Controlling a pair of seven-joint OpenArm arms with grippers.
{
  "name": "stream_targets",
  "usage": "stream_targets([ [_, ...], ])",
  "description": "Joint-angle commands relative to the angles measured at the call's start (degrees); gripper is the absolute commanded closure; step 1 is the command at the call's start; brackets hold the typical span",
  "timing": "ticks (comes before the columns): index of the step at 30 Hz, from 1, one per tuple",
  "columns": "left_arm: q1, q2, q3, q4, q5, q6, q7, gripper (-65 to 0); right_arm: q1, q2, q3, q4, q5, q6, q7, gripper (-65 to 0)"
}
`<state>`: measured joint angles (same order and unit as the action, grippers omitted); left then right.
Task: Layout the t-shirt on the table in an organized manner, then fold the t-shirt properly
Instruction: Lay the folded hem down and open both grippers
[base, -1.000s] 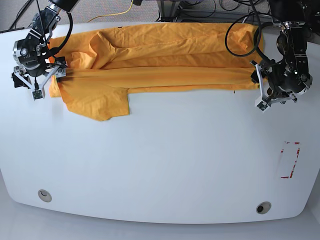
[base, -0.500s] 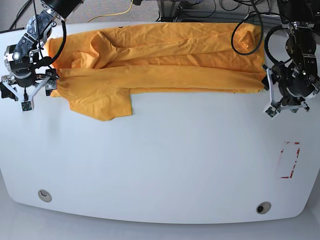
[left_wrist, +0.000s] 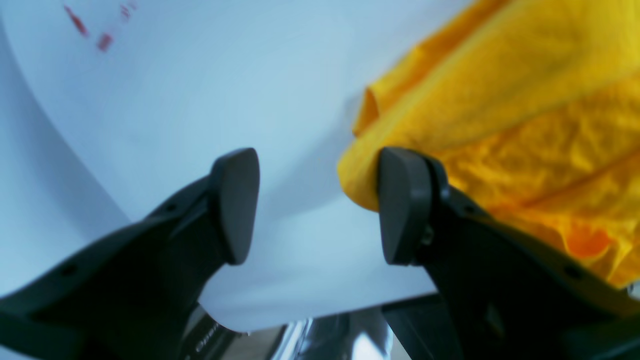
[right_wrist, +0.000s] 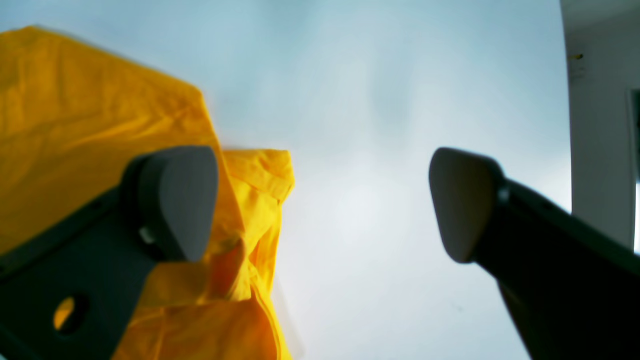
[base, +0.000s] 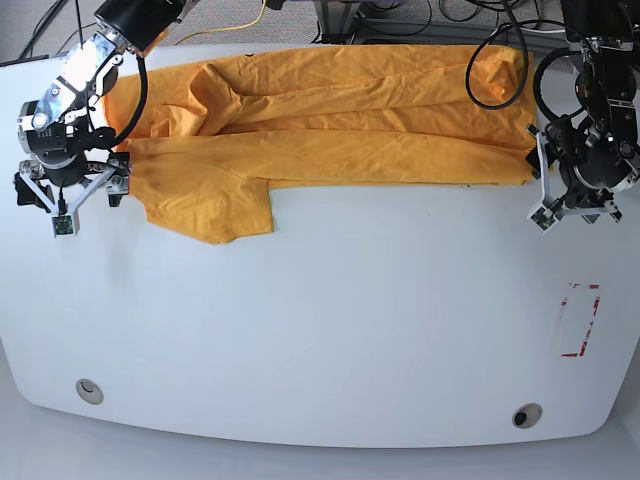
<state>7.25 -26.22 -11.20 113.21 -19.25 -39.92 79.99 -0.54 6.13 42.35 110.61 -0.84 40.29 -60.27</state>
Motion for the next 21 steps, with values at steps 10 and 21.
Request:
stream_targets([
  [10, 9.8, -1.1, -5.0, 0.9, 0.3, -0.1, 0.0, -35.1, 0.6, -1.6, 0.2, 1.1, 0.1, -0.3, 1.1, -65.0],
  [21, 11.3, -1.3, -10.2, 1.2, 0.2, -0.1, 0.0, -35.1, 0.7, -1.7, 0.2, 1.2, 0.1, -0.3, 1.1, -65.0],
])
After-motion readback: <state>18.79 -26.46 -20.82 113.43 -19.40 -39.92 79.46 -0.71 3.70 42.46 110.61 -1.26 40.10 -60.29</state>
